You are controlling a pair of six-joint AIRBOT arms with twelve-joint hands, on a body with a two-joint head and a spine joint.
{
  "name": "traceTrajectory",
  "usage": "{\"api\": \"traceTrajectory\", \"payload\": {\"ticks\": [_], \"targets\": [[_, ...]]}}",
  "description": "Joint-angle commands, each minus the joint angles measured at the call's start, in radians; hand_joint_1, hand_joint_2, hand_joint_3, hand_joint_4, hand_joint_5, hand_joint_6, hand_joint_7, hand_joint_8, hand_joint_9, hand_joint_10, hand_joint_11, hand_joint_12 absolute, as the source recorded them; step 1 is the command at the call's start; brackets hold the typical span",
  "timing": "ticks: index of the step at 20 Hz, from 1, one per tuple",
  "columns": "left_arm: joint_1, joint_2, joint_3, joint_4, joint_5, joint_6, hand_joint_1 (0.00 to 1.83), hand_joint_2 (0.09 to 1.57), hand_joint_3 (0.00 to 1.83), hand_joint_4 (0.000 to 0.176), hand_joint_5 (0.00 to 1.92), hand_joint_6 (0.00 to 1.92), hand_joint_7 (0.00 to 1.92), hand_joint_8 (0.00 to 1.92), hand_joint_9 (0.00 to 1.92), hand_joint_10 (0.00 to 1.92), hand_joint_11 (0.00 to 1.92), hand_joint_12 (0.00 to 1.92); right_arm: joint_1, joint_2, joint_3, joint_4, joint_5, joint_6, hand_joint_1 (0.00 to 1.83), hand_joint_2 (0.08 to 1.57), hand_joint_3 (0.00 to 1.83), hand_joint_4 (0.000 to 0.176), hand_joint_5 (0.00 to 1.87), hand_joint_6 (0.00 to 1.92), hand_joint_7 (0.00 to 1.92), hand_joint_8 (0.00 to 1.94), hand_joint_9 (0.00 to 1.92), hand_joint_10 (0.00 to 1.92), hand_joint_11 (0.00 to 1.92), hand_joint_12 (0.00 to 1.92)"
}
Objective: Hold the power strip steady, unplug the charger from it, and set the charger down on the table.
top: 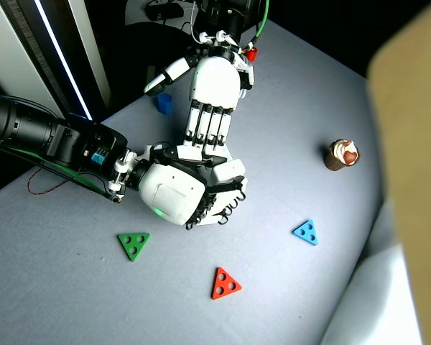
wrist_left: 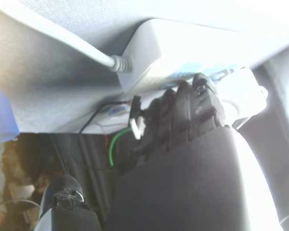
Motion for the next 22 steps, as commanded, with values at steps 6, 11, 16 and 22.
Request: {"api": "traceTrajectory", "payload": {"ticks": [6, 11, 16, 22], "targets": [[0.016, -0.02, 0.011, -0.015, 0.0, -0.019, 0.0, 0.9, 0.0, 0.0, 0.08, 0.0, 0.08, 0.0, 0.07, 0.0, 0.06, 0.03, -0.012, 0.003, 0.009, -0.21, 0.163, 0.053, 1.24, 1.07, 0.0, 0.035, 1.06, 0.82, 1.13, 0.75, 1.21, 0.0, 0.83, 0.73], [0.026, -0.023, 0.012, -0.015, -0.004, -0.022, 0.0, 0.9, 0.0, 0.0, 0.08, 0.0, 0.09, 0.0, 0.08, 0.01, 0.07, 0.03, -0.019, 0.003, 0.019, -0.244, 0.193, 0.053, 1.24, 1.07, 0.0, 0.038, 1.07, 0.81, 1.12, 0.76, 1.21, 0.0, 0.83, 0.73], [0.033, -0.025, 0.013, -0.015, -0.005, -0.029, 0.0, 0.9, 0.0, 0.0, 0.09, 0.01, 0.1, 0.01, 0.08, 0.01, 0.08, 0.04, -0.019, 0.003, 0.022, -0.244, 0.21, 0.053, 1.24, 1.07, 0.0, 0.039, 1.06, 0.85, 1.13, 0.72, 1.21, 0.01, 0.81, 0.78], [0.043, -0.032, 0.015, -0.015, -0.008, -0.036, 0.0, 0.9, 0.0, 0.0, 0.08, 0.0, 0.08, 0.0, 0.07, 0.0, 0.08, 0.04, -0.019, 0.003, 0.018, -0.21, 0.216, 0.053, 1.25, 1.05, 0.0, 0.03, 1.09, 0.79, 1.2, 0.62, 1.22, 0.0, 0.82, 0.77]]}}
